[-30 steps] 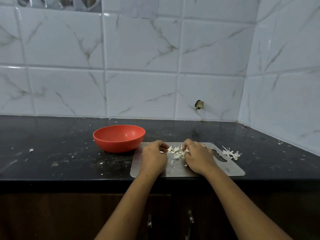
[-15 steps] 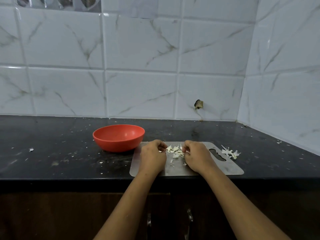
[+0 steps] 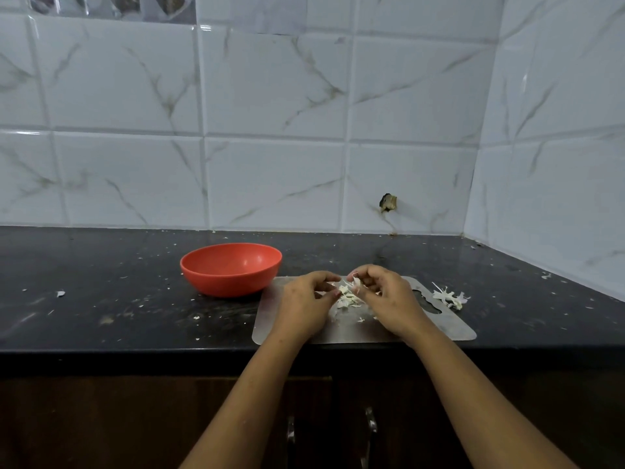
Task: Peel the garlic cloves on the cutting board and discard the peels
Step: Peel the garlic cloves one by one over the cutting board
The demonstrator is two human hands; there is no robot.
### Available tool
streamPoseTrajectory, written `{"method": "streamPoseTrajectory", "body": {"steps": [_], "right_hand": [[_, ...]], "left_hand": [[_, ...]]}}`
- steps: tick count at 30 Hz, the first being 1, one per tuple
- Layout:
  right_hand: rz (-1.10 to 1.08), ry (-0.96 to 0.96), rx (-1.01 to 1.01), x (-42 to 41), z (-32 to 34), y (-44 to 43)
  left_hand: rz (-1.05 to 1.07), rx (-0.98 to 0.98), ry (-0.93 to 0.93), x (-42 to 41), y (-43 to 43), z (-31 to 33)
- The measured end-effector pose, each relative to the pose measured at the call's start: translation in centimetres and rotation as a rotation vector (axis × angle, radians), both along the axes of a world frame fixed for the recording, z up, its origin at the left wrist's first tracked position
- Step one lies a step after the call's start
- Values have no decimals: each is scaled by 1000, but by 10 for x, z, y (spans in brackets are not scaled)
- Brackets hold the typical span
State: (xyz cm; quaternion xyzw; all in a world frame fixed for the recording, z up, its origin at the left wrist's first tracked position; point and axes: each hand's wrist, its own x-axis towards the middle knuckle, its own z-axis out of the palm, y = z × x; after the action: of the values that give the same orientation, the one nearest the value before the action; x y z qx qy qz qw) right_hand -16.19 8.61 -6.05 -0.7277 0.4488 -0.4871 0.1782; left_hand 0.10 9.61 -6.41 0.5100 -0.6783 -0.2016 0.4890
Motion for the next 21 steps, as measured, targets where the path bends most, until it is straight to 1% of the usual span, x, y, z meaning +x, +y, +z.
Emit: {"method": "streamPoseTrajectory", "body": {"steps": [2, 5, 12, 15, 21], "right_hand": [[90, -21, 32, 2, 1, 3], [133, 1, 38, 3, 1, 3], [63, 124, 6, 6, 0, 4], [24, 172, -26, 8, -1, 5], [45, 162, -33, 8, 0, 5]], "left_hand": [[-78, -16, 14, -1, 2, 2], [-80, -5, 100, -2, 6, 6], [-23, 38, 80, -3, 5, 5], [-34, 48, 87, -3, 5, 6], [1, 24, 22, -2, 4, 4]]}}
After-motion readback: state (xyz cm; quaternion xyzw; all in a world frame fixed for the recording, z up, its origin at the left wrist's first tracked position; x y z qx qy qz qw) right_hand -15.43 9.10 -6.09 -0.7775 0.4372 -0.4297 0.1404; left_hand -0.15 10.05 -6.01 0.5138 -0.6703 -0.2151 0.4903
